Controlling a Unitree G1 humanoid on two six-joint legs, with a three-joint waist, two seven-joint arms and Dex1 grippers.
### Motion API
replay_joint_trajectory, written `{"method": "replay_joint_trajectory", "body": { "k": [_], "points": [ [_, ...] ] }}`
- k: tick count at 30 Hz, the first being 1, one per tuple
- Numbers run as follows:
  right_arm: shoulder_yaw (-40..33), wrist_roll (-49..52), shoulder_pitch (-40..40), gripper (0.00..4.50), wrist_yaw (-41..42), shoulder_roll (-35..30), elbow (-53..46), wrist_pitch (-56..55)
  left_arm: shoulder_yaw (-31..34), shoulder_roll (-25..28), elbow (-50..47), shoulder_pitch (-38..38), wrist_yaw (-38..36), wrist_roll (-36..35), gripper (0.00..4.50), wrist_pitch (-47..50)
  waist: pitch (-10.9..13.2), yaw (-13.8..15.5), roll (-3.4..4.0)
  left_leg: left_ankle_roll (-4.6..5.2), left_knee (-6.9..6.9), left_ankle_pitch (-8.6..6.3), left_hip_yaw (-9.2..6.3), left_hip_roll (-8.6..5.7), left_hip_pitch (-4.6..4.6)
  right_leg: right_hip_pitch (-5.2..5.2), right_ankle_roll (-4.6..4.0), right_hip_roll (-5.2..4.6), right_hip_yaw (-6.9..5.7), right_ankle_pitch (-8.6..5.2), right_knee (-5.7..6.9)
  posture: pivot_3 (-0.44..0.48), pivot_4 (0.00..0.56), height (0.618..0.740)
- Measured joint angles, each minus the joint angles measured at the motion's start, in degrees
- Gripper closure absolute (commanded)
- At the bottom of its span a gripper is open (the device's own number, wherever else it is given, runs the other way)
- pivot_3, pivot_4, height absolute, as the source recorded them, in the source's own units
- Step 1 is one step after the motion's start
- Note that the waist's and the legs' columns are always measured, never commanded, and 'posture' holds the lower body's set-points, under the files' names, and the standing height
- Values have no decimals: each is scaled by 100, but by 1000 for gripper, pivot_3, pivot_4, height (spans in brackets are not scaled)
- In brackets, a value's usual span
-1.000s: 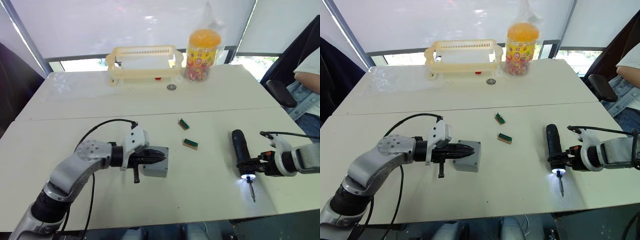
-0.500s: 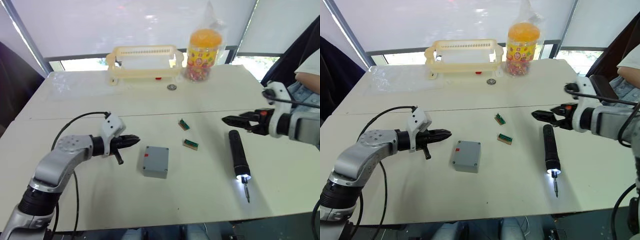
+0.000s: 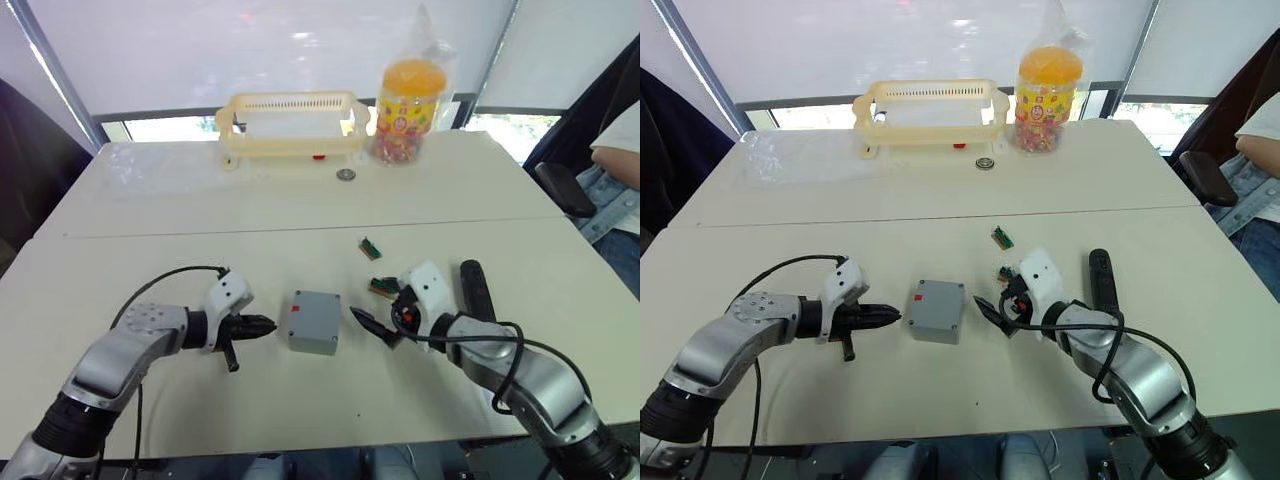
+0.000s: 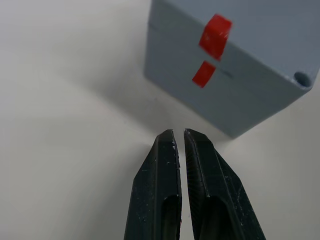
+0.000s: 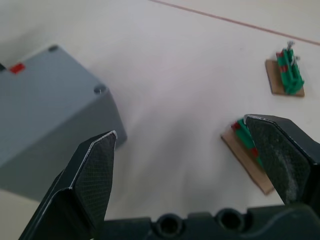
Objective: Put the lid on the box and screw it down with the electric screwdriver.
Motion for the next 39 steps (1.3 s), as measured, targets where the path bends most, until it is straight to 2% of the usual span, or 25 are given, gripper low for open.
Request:
{"method": "replay_joint_trajectory", "body": {
  "k": [10, 18, 23, 27, 30, 34, 37, 39],
  "points": [
    [290, -382, 212, 25, 533, 165, -275, 174, -265, -381, 578, -490, -94, 315, 4240, -466, -1, -10, -1, 0, 0, 0, 2, -1, 2, 1, 0, 1, 0, 0, 1, 0, 150, 740],
    [288, -230, 289, 25, 772, 459, -693, 726, -638, -821, 1601, -1183, -521, 743, 4240, -1197, -2, 2, -2, 0, 4, 1, -1, -2, 4, 7, 0, 1, -4, 1, 2, 0, 150, 740],
    [203, 101, 340, 25, 813, 647, -1044, 1174, -885, -1272, 2550, -1744, -803, 1018, 4240, -1820, -3, 0, -3, 0, 6, 1, 0, -13, 4, 8, 0, 1, -5, 2, 2, 0, 150, 740],
    [-166, 270, 452, 25, 902, 474, -1215, 1400, -901, -1276, 2920, -1853, -917, 1165, 4240, -2090, -3, -22, -3, 0, 5, 1, 0, -12, 5, 5, 1, 1, -5, 2, 8, 0, 150, 740],
    [-791, 702, 505, 25, 1251, 161, -1356, 1506, -770, -1008, 2877, -1771, -958, 1166, 4240, -2071, -3, -32, -3, 1, 5, 0, 0, -4, 7, 4, 1, 2, -4, 2, 12, 0, 150, 740],
    [-1697, 1441, 268, 25, 1670, -89, -1280, 1670, -221, -479, 2398, -1326, -854, 1082, 4240, -1736, -3, -36, -3, 2, 5, 0, 0, 4, 11, 7, 1, 3, -3, 2, 13, 0, 150, 740],
    [-1885, 1363, -269, 25, 1703, -117, -686, 1485, 107, -214, 1515, -756, -752, 823, 4240, -1142, -3, -29, -4, 2, 6, 0, 2, 3, 13, 10, 1, 2, -1, 2, 11, 0, 150, 740],
    [-1692, 925, -499, 25, 1706, -141, -139, 1123, 309, -96, 812, -303, -625, 596, 4240, -663, -4, -6, -4, 2, 6, 0, -1, 2, 13, 12, 1, 1, -3, 2, 12, 0, 150, 740]
  ]
}}
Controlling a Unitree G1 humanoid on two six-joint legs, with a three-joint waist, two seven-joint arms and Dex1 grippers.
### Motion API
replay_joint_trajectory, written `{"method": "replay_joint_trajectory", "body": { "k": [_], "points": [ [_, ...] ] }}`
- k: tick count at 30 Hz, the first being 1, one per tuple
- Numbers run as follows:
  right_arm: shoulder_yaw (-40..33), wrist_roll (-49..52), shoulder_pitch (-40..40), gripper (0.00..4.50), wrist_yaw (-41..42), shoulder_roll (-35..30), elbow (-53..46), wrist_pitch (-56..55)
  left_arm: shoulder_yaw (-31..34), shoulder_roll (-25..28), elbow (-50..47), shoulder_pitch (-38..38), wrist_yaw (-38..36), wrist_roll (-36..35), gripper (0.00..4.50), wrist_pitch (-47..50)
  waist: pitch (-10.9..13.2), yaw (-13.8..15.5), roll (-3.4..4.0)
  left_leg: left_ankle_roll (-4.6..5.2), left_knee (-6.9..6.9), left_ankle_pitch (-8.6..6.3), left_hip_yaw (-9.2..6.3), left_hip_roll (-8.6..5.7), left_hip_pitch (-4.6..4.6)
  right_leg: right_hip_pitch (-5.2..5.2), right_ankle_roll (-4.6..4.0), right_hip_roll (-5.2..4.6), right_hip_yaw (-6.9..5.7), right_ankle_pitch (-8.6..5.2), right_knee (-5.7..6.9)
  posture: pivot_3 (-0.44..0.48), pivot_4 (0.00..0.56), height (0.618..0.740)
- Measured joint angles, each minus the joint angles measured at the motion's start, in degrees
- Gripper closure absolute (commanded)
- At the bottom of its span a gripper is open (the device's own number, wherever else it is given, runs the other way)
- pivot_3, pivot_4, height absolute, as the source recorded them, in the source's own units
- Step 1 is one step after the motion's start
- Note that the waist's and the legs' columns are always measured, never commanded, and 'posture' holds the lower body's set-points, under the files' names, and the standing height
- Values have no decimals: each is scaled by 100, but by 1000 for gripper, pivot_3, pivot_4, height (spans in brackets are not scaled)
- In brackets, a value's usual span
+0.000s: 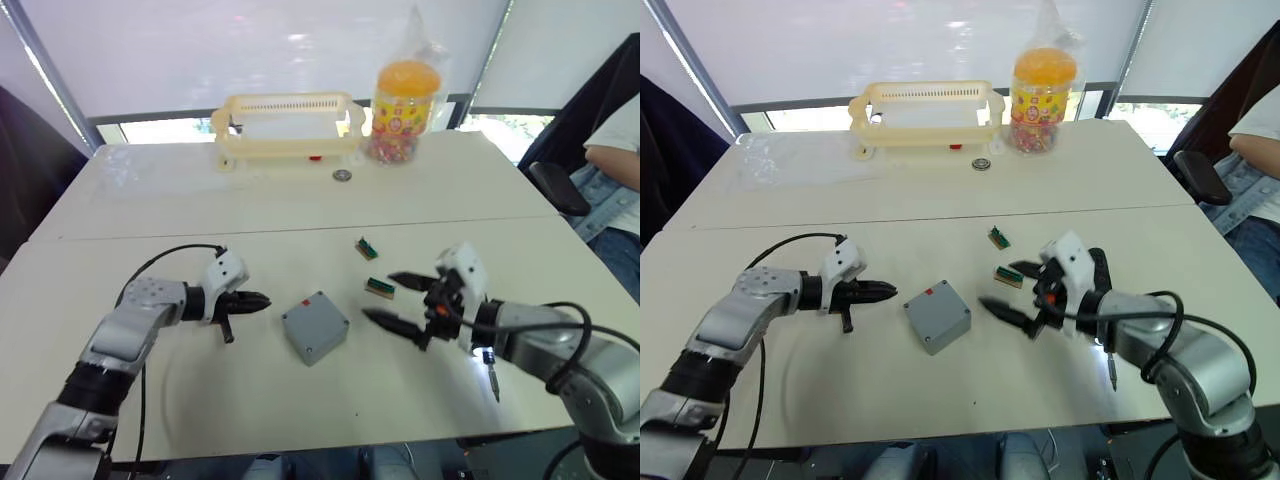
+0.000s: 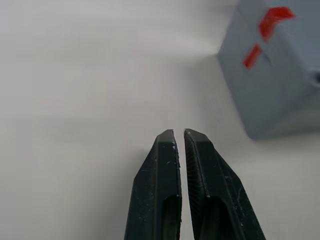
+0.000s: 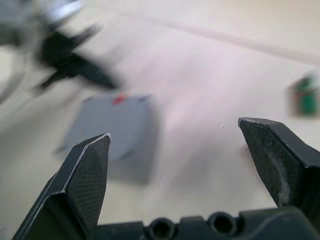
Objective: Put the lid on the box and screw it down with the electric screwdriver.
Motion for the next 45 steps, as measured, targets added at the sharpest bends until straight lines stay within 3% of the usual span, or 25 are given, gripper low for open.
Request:
{"method": "replay_joint_trajectory", "body": {
  "k": [7, 13, 20, 30, 45],
  "points": [
    [1069, -1228, -407, 25, 194, 263, 1365, -1123, 377, -146, -1471, 851, 694, -613, 4240, 1102, 0, -18, 0, -3, 0, 2, 2, 0, 2, -3, -1, 0, 3, 0, 7, 0, 150, 740],
    [1435, -1695, -558, 25, 507, 353, 1695, -1639, 343, -486, -1784, 1022, 1148, -811, 4240, 1430, 0, -10, 0, -5, 0, 3, 2, -1, 3, -2, -4, 0, 3, 2, 6, 0, 150, 740],
    [1721, -1994, -517, 25, 628, 570, 1732, -1819, 121, -550, -1742, 1009, 1267, -830, 4240, 1429, -1, -2, 1, -7, 0, 4, 1, -1, 3, -2, -5, 1, 2, 3, 6, 0, 150, 740],
    [1649, -1991, 19, 25, 523, 601, 1045, -1397, -301, -624, -717, 221, 1099, -423, 4240, 825, -2, -12, 0, -11, 0, 6, 1, -3, 3, -3, -7, 2, 0, 4, 7, 0, 150, 740],
    [1632, -2101, 107, 25, 330, 723, 930, -1192, -361, -524, -646, 234, 740, -371, 4240, 754, -2, -12, 0, -11, 0, 6, 1, -2, 3, -3, -8, 2, 1, 4, 7, 0, 150, 740]
  ]
}}
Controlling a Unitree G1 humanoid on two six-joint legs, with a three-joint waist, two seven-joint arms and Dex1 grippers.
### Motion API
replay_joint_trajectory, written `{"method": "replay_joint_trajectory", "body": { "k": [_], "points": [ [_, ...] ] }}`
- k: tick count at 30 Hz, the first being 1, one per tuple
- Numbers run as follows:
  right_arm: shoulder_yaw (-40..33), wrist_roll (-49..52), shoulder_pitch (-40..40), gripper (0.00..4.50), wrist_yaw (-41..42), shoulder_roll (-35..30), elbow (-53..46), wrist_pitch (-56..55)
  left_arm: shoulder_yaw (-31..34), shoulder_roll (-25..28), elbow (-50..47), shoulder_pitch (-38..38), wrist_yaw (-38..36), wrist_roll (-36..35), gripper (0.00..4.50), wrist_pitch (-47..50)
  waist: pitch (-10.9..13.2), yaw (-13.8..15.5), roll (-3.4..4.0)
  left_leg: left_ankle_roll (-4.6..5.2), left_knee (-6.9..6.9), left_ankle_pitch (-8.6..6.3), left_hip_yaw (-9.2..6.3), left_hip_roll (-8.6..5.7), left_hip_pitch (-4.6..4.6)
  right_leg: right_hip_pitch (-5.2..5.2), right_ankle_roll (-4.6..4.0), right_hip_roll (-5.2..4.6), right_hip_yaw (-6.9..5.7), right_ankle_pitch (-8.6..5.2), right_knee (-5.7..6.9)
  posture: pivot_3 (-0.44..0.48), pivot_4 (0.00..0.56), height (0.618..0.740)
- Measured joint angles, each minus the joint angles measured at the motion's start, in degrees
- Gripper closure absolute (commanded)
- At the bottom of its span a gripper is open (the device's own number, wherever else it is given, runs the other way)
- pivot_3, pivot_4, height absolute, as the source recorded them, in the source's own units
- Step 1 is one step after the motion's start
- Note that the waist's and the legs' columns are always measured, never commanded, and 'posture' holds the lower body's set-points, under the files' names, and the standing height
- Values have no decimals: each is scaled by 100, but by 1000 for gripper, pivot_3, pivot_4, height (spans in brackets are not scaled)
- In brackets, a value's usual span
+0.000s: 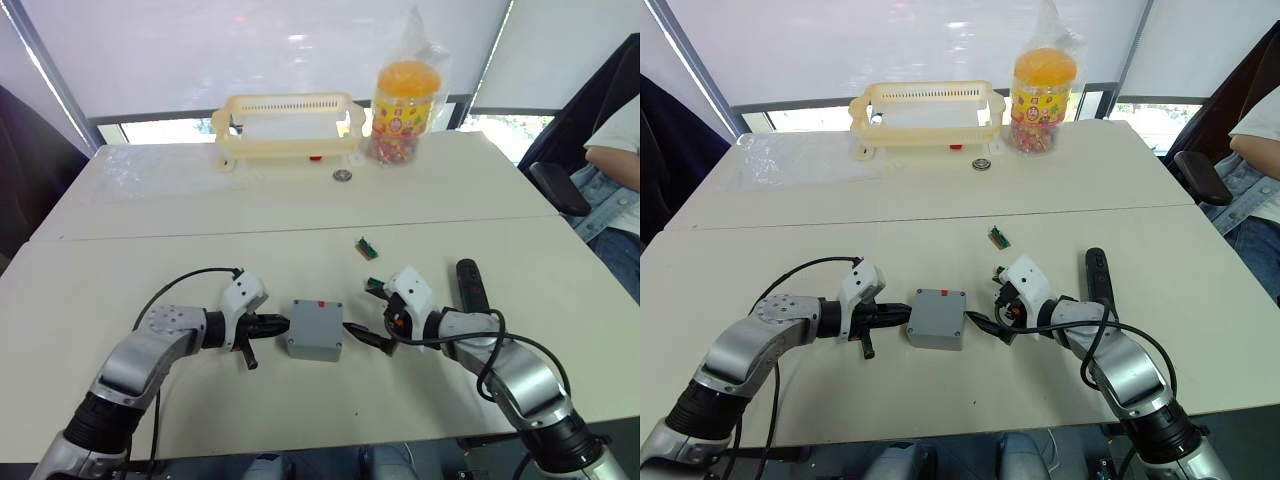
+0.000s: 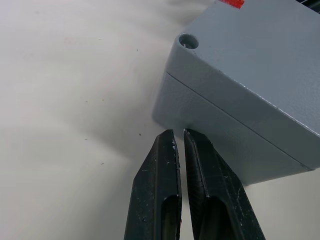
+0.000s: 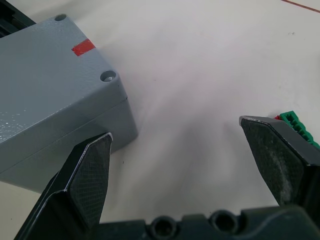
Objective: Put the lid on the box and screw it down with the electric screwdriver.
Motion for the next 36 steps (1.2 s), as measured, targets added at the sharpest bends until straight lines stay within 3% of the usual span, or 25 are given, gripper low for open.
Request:
{"method": "replay_joint_trajectory", "body": {
  "k": [3, 10, 12, 18, 21, 28, 30, 33, 36],
  "points": [
    [-145, 131, -20, 25, 86, -34, -106, 139, 0, 5, -29, 7, -11, -12, 4240, 20, 0, 1, 0, 0, 0, 0, 0, 0, 0, 0, 0, 0, 0, 0, 0, 0, 150, 740],
    [-1716, 1387, -974, 25, 437, -324, -172, 995, 408, 630, 9, -269, -308, -255, 4240, 123, 0, 0, -1, 1, 1, 0, -3, 3, 1, 2, 0, 2, -5, 0, 1, 0, 150, 740],
    [-1779, 1379, -1118, 25, 377, -300, 61, 969, 555, 685, -6, -461, -399, -393, 4240, 205, 0, -2, -1, 1, 1, 0, -1, 2, 3, 4, -1, 2, -4, 0, 3, 0, 150, 740],
    [-1193, 337, -1935, 25, -82, 499, 2783, -432, 924, 863, -328, -1444, -517, -1095, 4240, 816, -1, -34, -3, -2, 0, 1, 7, -5, 6, 1, 0, 1, 1, 1, 8, 0, 150, 740],
    [-1080, 67, -2399, 25, -206, 889, 4021, -1036, 698, 1048, -353, -1525, -493, -826, 4240, 618, 0, -90, -1, -39, -10, 23, 18, -8, 1, -22, -1, 1, 14, 2, 19, 0, 150, 740],
    [-1044, -360, -3106, 25, -151, 1196, 5594, -2217, 597, 913, -487, -1509, -213, -725, 4240, 607, 1, -138, -1, -40, -12, 23, 8, -3, -3, -22, -1, 2, 12, 2, 20, 0, 150, 740],
    [-1039, -450, -3129, 567, -111, 1257, 5785, -2398, 609, 826, -574, -1433, -84, -759, 4240, 671, 1, -164, -1, -41, -12, 23, 8, -3, -3, -23, -1, 2, 13, 2, 21, 0, 150, 740],
    [-1013, -581, -3126, 1864, -62, 1284, 5999, -2594, 607, 669, -576, -1298, 86, -797, 4240, 731, 1, -185, 0, -41, -12, 23, 7, -3, -3, -27, -1, 2, 13, 2, 27, 0, 150, 740],
    [-946, -696, -3126, 1864, -24, 1307, 6007, -2732, 610, 652, -583, -1276, 172, -828, 4240, 737, 1, -187, 0, -41, -12, 24, 7, -4, -3, -32, -1, 2, 13, 2, 37, 0, 150, 740]
  ]
}}
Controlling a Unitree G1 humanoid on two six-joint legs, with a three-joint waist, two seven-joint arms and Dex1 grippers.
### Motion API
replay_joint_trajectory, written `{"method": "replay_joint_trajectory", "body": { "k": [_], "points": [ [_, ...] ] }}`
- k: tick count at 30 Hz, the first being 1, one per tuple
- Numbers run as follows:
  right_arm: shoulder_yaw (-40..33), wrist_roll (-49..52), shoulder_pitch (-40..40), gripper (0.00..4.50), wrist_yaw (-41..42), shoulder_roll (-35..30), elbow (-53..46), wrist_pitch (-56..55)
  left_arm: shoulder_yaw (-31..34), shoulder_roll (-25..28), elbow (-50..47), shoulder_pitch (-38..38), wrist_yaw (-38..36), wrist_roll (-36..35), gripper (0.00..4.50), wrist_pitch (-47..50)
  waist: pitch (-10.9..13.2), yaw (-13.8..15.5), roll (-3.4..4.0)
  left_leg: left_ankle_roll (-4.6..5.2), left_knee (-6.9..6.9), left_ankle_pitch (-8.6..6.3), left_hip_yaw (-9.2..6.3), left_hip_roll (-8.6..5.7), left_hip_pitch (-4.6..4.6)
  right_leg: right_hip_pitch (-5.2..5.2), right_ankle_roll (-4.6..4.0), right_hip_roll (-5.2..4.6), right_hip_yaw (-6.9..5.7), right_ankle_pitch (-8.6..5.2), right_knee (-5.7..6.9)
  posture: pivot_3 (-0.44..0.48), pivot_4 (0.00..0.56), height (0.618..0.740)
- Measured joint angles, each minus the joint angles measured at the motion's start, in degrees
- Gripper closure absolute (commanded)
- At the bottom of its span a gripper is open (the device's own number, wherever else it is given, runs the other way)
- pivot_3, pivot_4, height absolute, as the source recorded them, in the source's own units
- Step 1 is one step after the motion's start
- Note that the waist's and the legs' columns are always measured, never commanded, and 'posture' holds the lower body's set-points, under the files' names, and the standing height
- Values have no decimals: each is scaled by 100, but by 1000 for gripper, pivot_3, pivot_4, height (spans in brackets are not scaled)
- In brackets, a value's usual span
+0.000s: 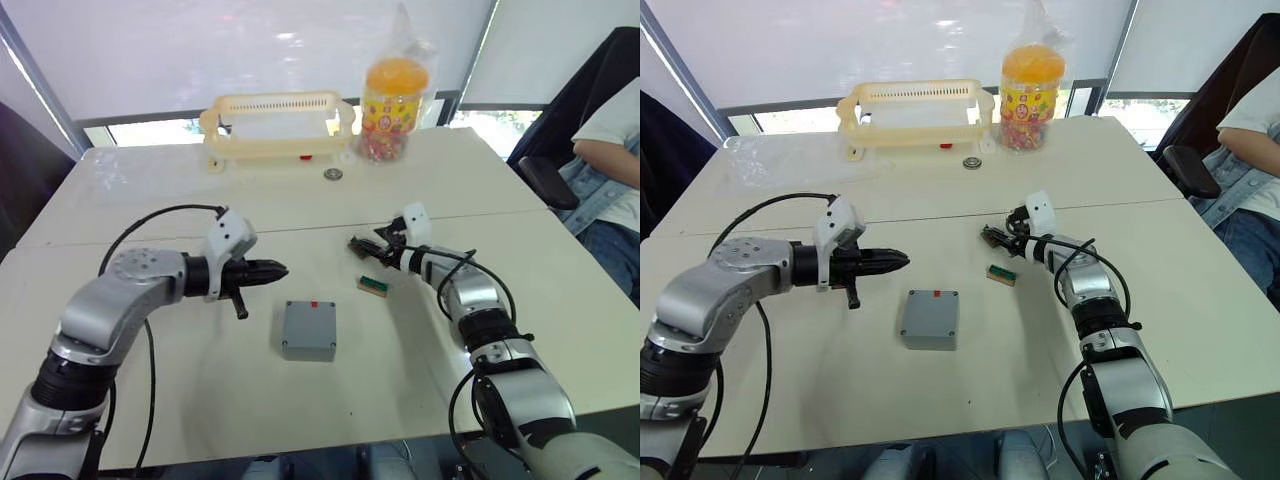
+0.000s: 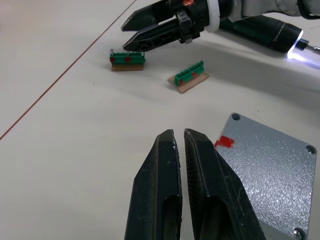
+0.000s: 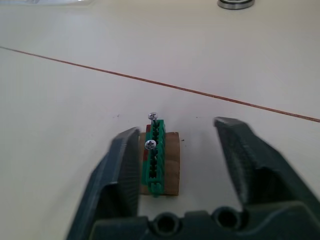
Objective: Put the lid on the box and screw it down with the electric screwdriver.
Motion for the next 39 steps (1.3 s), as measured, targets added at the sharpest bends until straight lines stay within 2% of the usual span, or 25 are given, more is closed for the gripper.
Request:
{"method": "replay_joint_trajectory", "body": {
  "k": [15, 20, 21, 39],
  "points": [
    [7, -100, 9, 1864, 40, 185, 113, -88, -10, -57, 4, 350, 113, 4, 4240, -66, 0, 3, 0, -1, 1, 0, -3, 0, 0, -4, 0, 0, 1, 0, 14, 0, 150, 740],
    [7, -163, 9, 4267, 15, 188, 189, -89, -10, -65, 16, 361, 112, 21, 4240, -167, 0, 0, 0, -2, 1, 1, -3, -1, 0, -5, -1, 0, 2, 0, 16, 0, 150, 740],
    [7, -186, 9, 4452, 16, 188, 189, -89, -10, -67, 16, 368, 112, 22, 4240, -170, 0, 0, 0, -1, 1, 1, -3, -1, 0, -5, -1, 0, 1, 0, 16, 0, 150, 740],
    [2, -199, 25, 4452, -42, 224, 181, -96, -27, -108, 142, 430, 99, 101, 4240, -337, 0, 0, 0, -1, 1, 0, -3, -1, 1, -5, -1, 0, 2, 0, 19, 0, 150, 740]
  ]
}}
